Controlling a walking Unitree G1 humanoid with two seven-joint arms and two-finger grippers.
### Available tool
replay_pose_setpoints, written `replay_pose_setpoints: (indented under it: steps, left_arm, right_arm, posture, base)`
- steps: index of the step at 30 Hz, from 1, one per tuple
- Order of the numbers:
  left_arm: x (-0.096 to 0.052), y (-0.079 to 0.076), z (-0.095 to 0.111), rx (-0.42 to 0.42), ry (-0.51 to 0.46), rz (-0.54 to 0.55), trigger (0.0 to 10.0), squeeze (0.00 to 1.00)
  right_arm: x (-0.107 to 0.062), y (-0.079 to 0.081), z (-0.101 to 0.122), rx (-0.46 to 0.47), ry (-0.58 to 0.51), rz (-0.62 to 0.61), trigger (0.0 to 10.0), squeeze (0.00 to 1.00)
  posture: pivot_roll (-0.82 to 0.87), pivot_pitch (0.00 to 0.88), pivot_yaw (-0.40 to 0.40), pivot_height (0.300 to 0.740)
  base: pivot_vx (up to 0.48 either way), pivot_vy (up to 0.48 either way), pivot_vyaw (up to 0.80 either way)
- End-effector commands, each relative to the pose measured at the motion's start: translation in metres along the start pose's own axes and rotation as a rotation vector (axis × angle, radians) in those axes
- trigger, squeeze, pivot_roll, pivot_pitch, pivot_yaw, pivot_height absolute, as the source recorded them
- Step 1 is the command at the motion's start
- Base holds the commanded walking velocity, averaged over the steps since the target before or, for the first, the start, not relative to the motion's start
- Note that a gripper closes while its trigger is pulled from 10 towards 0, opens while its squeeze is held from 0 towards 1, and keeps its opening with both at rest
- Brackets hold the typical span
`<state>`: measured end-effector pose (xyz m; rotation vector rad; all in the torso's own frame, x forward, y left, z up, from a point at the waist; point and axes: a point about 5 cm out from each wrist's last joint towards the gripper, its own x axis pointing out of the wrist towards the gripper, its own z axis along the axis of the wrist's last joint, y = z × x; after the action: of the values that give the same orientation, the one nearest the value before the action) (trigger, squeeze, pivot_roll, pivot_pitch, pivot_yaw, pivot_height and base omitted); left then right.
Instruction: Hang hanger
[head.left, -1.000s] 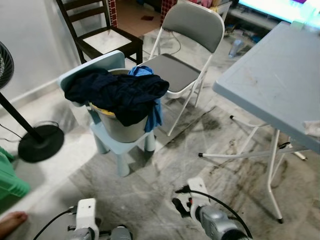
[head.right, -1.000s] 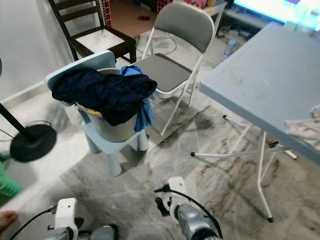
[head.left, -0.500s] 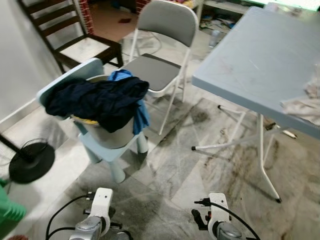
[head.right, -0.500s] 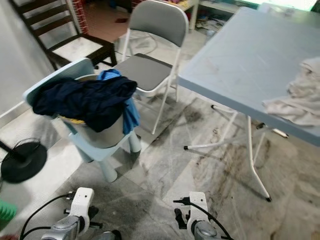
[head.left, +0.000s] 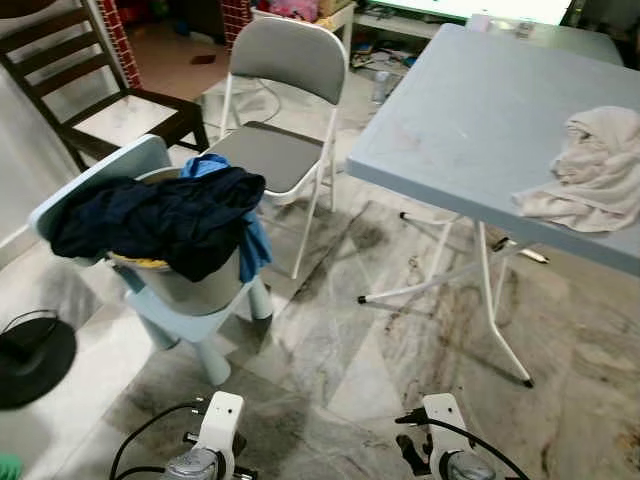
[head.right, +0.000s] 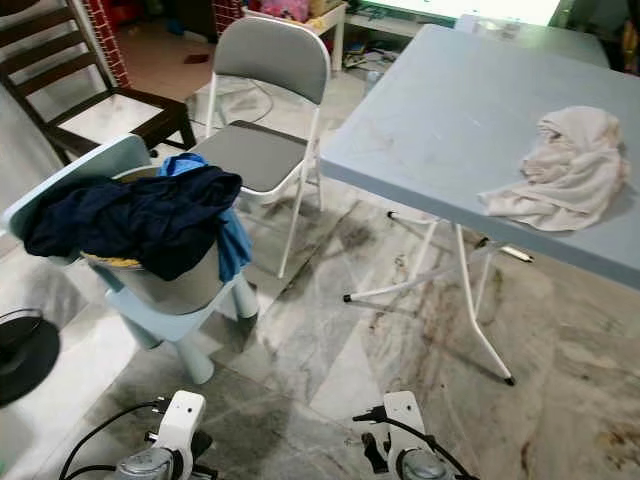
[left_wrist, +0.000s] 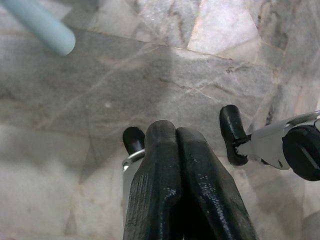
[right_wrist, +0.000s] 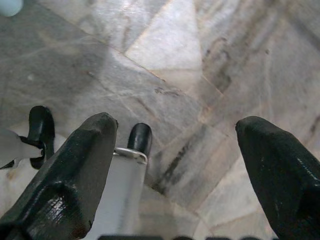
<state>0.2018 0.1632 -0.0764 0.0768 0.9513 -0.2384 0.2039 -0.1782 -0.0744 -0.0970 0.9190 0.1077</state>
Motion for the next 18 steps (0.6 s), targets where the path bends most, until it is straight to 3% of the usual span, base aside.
replay_pose_setpoints:
  steps: [1,4,18]
  left_arm:
    - [-0.0007,-0.0002,-0.0057,0.010,0.027,-0.004,10.0,0.00]
    - [-0.0006,-0.0009,-0.0064,0.012,0.027,-0.003,10.0,0.00]
    - [-0.0005,-0.0085,-0.0135,-0.003,0.034,-0.016,10.0,0.00]
  right_arm:
    - [-0.0018,-0.0037,-0.0087,-0.002,0.028,-0.016,10.0,0.00]
    - [-0.0026,-0.0050,-0.0114,-0.005,0.034,-0.020,10.0,0.00]
    - [-0.0035,-0.0071,-0.0141,-0.047,0.037,-0.023,10.0,0.00]
  posture:
    - [0.09,0.088,-0.033,0.740]
    - [0.09,0.089,-0.035,0.740]
    - [0.09,0.092,-0.046,0.740]
  base:
    - [0.000,0.000,-0.80]
    - [0.000,0.000,-0.80]
    - [0.295,0.037,-0.80]
